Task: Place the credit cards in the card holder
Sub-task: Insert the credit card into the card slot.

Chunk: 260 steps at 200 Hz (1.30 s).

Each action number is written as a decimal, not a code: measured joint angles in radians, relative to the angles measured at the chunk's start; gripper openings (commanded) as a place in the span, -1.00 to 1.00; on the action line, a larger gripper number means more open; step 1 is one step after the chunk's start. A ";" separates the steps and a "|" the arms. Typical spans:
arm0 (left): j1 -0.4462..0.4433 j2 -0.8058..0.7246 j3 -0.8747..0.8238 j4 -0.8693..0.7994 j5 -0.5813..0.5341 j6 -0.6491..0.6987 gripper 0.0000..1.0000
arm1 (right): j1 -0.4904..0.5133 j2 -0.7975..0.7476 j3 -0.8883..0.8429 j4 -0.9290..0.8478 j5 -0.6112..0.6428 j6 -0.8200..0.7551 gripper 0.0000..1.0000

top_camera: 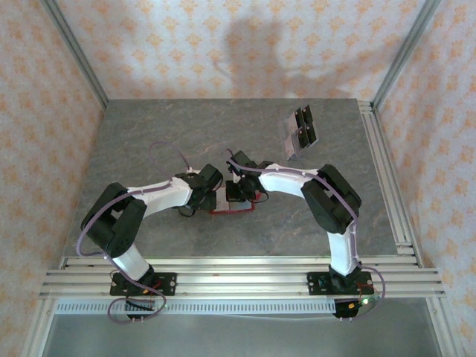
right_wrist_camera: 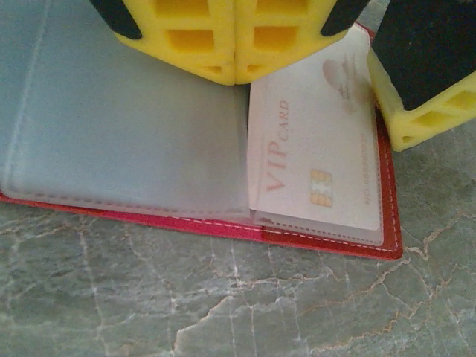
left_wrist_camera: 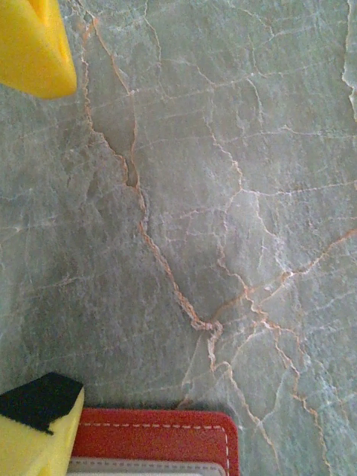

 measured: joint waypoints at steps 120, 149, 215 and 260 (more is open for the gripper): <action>0.000 -0.003 0.003 -0.009 -0.004 0.004 0.98 | -0.060 -0.098 -0.138 0.043 0.028 -0.007 -0.99; 0.000 -0.003 0.003 -0.009 -0.004 0.004 0.98 | -0.062 -0.119 -0.146 0.035 0.039 -0.007 -0.91; 0.000 -0.003 0.003 -0.009 -0.004 0.004 0.98 | -0.111 -0.165 -0.174 0.023 0.061 -0.008 -0.91; 0.000 -0.003 0.003 -0.009 -0.004 0.004 0.98 | -0.124 -0.154 -0.195 0.019 0.064 -0.016 -0.92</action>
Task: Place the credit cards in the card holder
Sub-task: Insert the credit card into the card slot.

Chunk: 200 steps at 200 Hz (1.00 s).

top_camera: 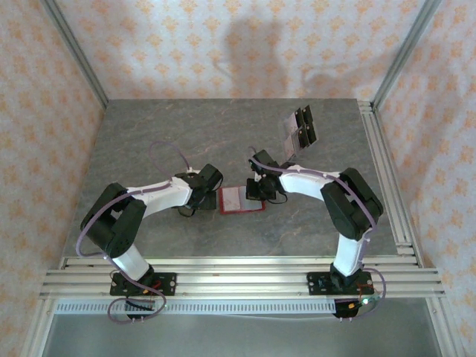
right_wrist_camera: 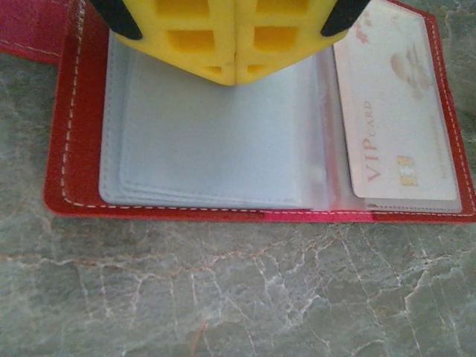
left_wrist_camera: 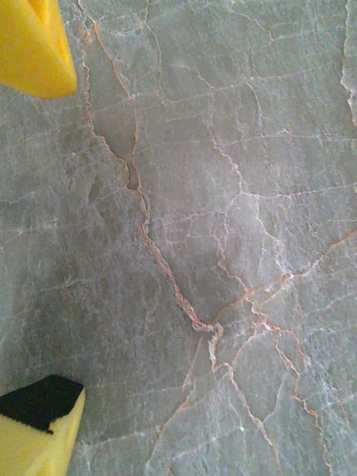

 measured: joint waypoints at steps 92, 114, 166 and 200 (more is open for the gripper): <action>0.000 0.000 0.002 -0.001 0.001 0.001 0.97 | 0.024 -0.010 0.084 -0.046 -0.015 -0.003 -1.00; 0.000 0.000 0.002 -0.001 0.003 0.000 0.97 | 0.047 -0.008 0.109 -0.046 -0.022 -0.003 -1.00; 0.001 0.001 0.014 -0.001 0.017 0.000 0.97 | 0.072 0.028 0.119 -0.040 -0.031 0.000 -1.00; 0.001 0.001 0.015 0.000 0.023 0.000 0.97 | 0.073 0.057 0.119 -0.034 -0.031 0.002 -1.00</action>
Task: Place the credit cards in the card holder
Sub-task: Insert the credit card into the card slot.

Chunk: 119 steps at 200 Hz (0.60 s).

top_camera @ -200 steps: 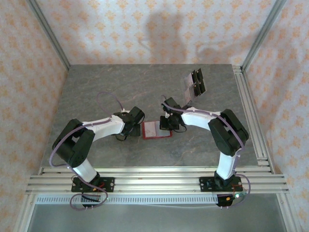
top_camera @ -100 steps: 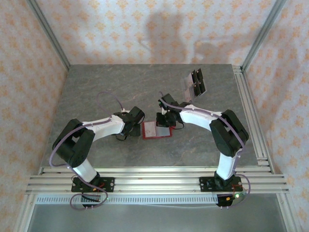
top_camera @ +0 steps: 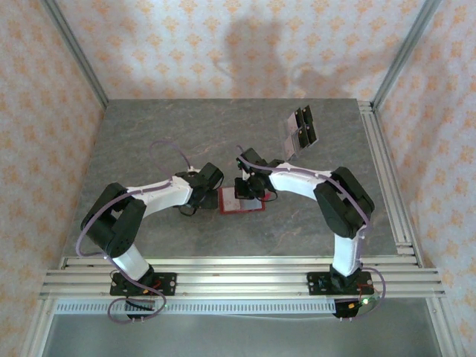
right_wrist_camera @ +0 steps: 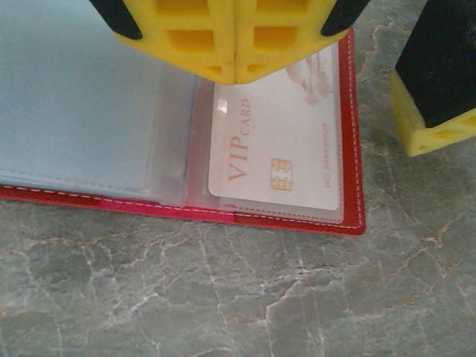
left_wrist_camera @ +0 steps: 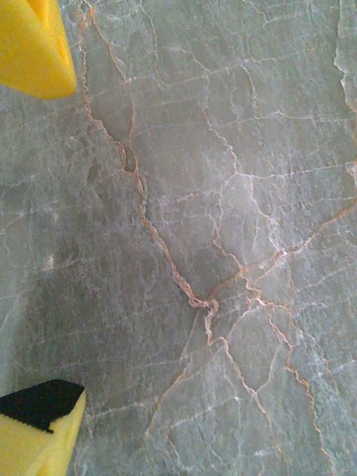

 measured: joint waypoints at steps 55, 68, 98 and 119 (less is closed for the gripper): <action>0.000 0.004 0.000 0.001 0.001 0.000 0.96 | 0.000 0.016 -0.002 0.012 0.000 0.005 -1.00; 0.000 0.010 0.000 0.005 0.003 0.000 0.96 | 0.000 0.019 -0.003 0.017 -0.001 0.007 -1.00; 0.000 0.017 0.006 0.005 0.007 0.000 0.95 | 0.000 0.024 -0.005 0.027 -0.011 0.014 -1.00; 0.000 0.021 0.008 0.005 0.008 0.000 0.96 | 0.005 0.026 -0.005 0.036 -0.021 0.023 -1.00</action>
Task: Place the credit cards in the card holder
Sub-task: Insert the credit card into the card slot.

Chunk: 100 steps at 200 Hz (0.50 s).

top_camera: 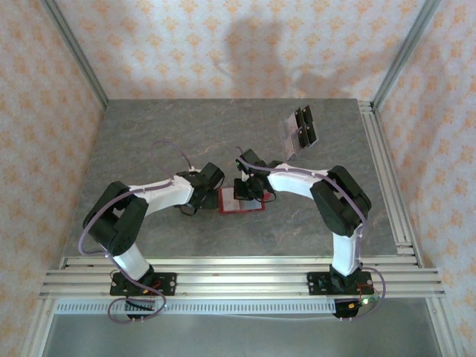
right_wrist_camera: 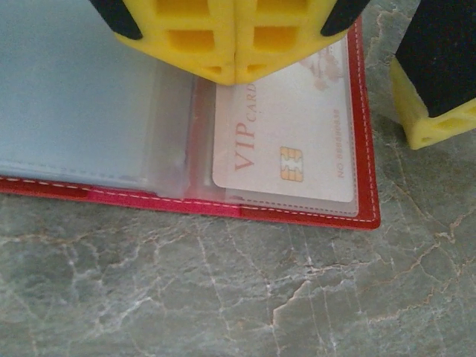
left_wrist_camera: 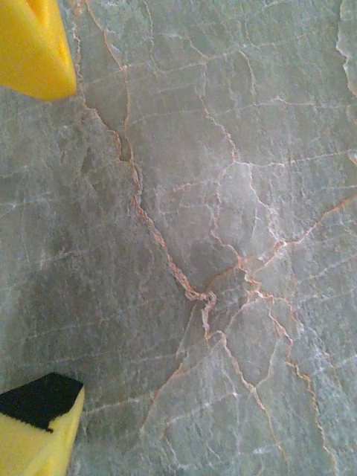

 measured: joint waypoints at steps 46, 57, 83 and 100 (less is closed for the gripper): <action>0.000 0.006 0.005 0.000 0.005 0.000 0.95 | 0.022 0.013 0.000 0.017 -0.031 0.012 -1.00; 0.000 0.006 0.005 0.000 0.007 0.000 0.95 | 0.024 0.013 0.001 0.018 -0.033 0.014 -1.00; 0.000 0.006 0.005 0.000 0.010 0.000 0.95 | 0.024 0.007 0.001 0.014 -0.032 0.014 -1.00; 0.000 0.006 0.005 0.000 0.010 0.000 0.95 | 0.021 -0.013 0.001 0.005 -0.026 0.014 -1.00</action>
